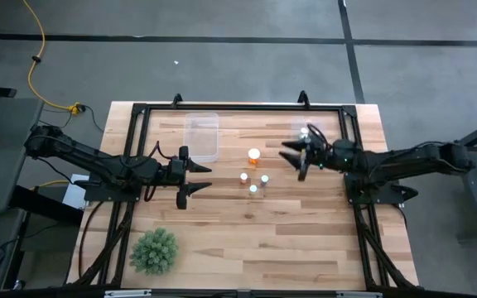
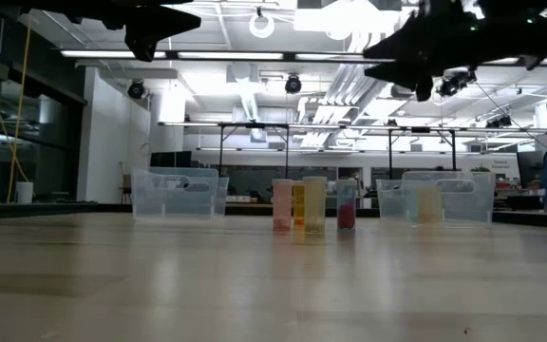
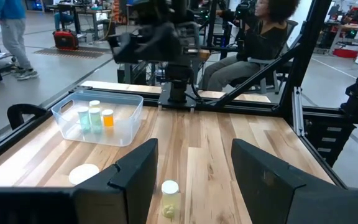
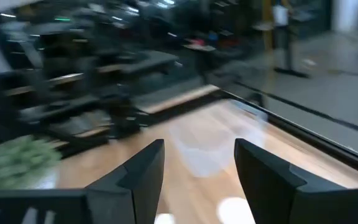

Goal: Pick and place medicine bottles into bin by pill shape (circle, oval)
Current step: Put the large orange capsule bottle into the left transparent bin

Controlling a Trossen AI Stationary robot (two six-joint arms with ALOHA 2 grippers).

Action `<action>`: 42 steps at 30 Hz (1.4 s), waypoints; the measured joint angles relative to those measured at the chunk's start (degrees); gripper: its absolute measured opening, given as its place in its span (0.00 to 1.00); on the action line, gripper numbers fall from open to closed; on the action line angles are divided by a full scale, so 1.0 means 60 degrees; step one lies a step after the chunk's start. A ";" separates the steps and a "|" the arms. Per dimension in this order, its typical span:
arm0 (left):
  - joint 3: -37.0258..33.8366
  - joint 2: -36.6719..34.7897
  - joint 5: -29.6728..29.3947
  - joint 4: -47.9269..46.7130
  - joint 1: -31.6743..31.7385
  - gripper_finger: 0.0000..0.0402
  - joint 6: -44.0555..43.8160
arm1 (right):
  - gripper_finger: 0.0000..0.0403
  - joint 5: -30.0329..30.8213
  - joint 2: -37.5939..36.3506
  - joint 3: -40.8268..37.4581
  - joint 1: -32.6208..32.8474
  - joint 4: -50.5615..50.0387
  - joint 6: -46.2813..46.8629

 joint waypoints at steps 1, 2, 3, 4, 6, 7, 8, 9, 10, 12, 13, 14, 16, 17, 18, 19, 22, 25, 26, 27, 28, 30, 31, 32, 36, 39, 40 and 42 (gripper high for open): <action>0.0001 0.0000 -0.0002 0.0000 0.0000 0.49 0.0000 | 0.47 0.0000 0.0045 -0.0136 0.0202 0.0265 -0.0084; 0.0000 0.0000 -0.0003 0.0001 0.0001 0.49 0.0000 | 0.47 0.0004 0.0087 -0.0241 0.0363 0.0450 -0.0248; 0.0000 0.0000 -0.0009 0.0001 0.0003 0.49 0.0000 | 0.47 0.0004 0.0135 -0.0278 0.0471 0.0537 -0.0458; 0.0000 0.0000 -0.0010 0.0000 0.0003 0.49 0.0000 | 0.47 0.0004 0.0149 -0.0279 0.0539 0.0565 -0.0583; 0.0000 0.0000 -0.0017 0.0001 0.0003 0.49 0.0000 | 0.47 0.0007 0.0136 -0.0277 0.0577 0.0686 -0.0736; 0.0000 0.0000 -0.0024 0.0001 -0.0001 0.49 0.0000 | 0.47 0.0012 0.0134 -0.0276 0.0575 0.0727 -0.0765; 0.0000 0.0000 -0.0031 0.0001 -0.0001 0.49 0.0000 | 0.47 0.0014 0.0134 -0.0275 0.0563 0.0733 -0.0780; 0.0000 0.0000 -0.0031 0.0001 -0.0001 0.49 0.0000 | 0.47 0.0014 0.0134 -0.0276 0.0555 0.0733 -0.0782; 0.0000 0.0000 -0.0032 0.0001 0.0003 0.49 0.0000 | 0.47 0.0015 0.0134 -0.0276 0.0558 0.0730 -0.0782; 0.0000 0.0000 -0.0035 0.0001 0.0001 0.49 0.0000 | 0.47 0.0018 0.0134 -0.0275 0.0557 0.0729 -0.0776; 0.0000 0.0000 -0.0035 0.0001 0.0000 0.49 0.0000 | 0.47 0.0018 0.0134 -0.0277 0.0555 0.0729 -0.0738; 0.0001 0.0000 -0.0035 0.0001 0.0000 0.49 0.0000 | 0.47 0.0014 0.0134 -0.0275 0.0555 0.0729 -0.0735; 0.0000 0.0000 -0.0036 0.0001 0.0001 0.49 0.0010 | 0.47 0.0016 0.0134 -0.0276 0.0556 0.0725 -0.0721; 0.0000 0.0000 -0.0035 0.0001 0.0000 0.49 0.0030 | 0.47 0.0018 0.0134 -0.0275 0.0556 0.0725 -0.0714; 0.0001 0.0000 -0.0036 0.0001 0.0002 0.49 0.0033 | 0.47 0.0018 0.0136 -0.0275 0.0555 0.0725 -0.0713; 0.0000 0.0000 -0.0038 0.0001 0.0000 0.49 0.0029 | 0.47 0.0018 0.0136 -0.0276 0.0559 0.0722 -0.0709; 0.0000 0.0000 -0.0150 0.0001 -0.0001 0.49 0.0022 | 0.47 0.0018 0.0138 -0.0279 0.0559 0.0721 -0.0558; 0.0000 0.0000 -0.0184 0.0001 0.0003 0.49 0.0011 | 0.47 0.0018 0.0138 -0.0275 0.0559 0.0707 -0.0469; 0.0000 0.0000 -0.0184 0.0001 0.0003 0.49 0.0011 | 0.47 0.0018 0.0138 -0.0275 0.0559 0.0703 -0.0465; 0.0000 0.0000 -0.0184 0.0001 0.0003 0.49 0.0007 | 0.47 0.0018 0.0138 -0.0277 0.0559 0.0703 -0.0462; 0.0000 0.0000 -0.0184 0.0001 0.0002 0.49 0.0007 | 0.47 0.0018 0.0138 -0.0275 0.0559 0.0703 -0.0462; 0.0003 0.0000 -0.0184 0.0001 0.0002 0.49 0.0020 | 0.47 0.0021 0.0138 -0.0275 0.0559 0.0678 -0.0458; 0.0000 0.0000 -0.0184 0.0001 0.0000 0.49 0.0029 | 0.47 0.0022 0.0138 -0.0275 0.0559 0.0654 -0.0458; 0.0000 0.0000 -0.0185 0.0001 0.0003 0.49 0.0031 | 0.47 0.0022 0.0142 -0.0277 0.0559 0.0637 -0.0458; 0.0000 0.0000 -0.0184 0.0004 0.0003 0.49 0.0007 | 0.47 0.0022 0.0142 -0.0275 0.0559 0.0576 -0.0458; 0.0000 0.0150 -0.0178 0.0241 0.0000 0.49 0.0004 | 0.47 0.0022 0.0142 -0.0275 0.0559 0.0580 -0.0458; 0.0000 0.0272 -0.0149 0.0395 0.0001 0.49 0.0004 | 0.47 0.0023 0.0142 -0.0275 0.0559 0.0581 -0.0458; 0.0001 0.0679 -0.0067 0.0961 -0.0010 0.49 0.0042 | 0.47 0.0022 0.0142 -0.0275 0.0559 0.0583 -0.0458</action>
